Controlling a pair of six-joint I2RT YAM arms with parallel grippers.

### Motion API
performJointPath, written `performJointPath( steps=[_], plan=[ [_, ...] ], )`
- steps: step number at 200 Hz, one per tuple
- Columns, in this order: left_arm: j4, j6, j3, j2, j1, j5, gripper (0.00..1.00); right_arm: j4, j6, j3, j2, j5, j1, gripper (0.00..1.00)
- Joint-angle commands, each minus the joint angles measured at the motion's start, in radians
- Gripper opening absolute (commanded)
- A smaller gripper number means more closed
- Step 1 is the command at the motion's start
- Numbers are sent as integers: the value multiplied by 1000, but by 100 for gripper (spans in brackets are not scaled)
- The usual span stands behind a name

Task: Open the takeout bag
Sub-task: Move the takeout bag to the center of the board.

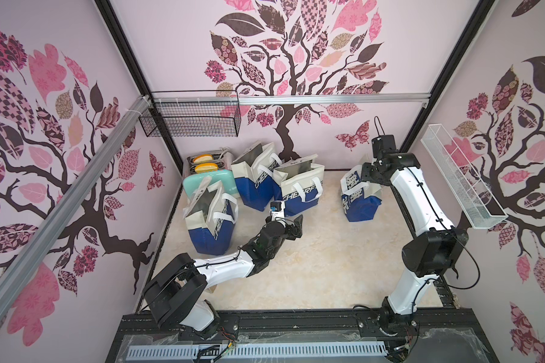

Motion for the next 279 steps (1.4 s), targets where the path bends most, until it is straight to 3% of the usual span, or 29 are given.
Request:
performJointPath(
  steps=[1, 29, 68, 85, 98, 142, 177, 206, 239, 270, 279],
  plan=[
    [-28, 21, -20, -38, -4, 9, 87, -50, -55, 49, 21, 46, -5, 51],
    [-40, 38, -41, -71, -3, 19, 85, -56, -60, 25, 36, 44, -5, 41],
    [-55, 53, -75, -120, -3, 25, 84, -59, -61, 10, 60, 36, -9, 38],
    [-63, 58, -90, -142, -3, 24, 84, -76, -50, 22, 68, 20, -8, 22],
    [-71, 63, -101, -160, -3, 24, 83, -101, -28, 34, 70, 10, -8, 0],
    [-70, 81, -128, -206, -3, 34, 82, -241, 140, 60, 40, -17, -8, 0],
    [-27, 148, -160, -240, -3, 156, 83, -347, 302, 2, -74, -68, 8, 0],
    [1, 188, -213, -314, -8, 278, 83, -346, 403, -138, -232, -117, 76, 0],
    [-32, 202, -273, -435, -23, 339, 83, -305, 542, -313, -372, -101, 228, 0],
    [-109, 208, -323, -567, -35, 382, 84, -103, 660, -498, -472, -154, 345, 0],
    [-138, 211, -333, -605, -37, 393, 84, -51, 687, -536, -487, -167, 349, 16]
  ],
)
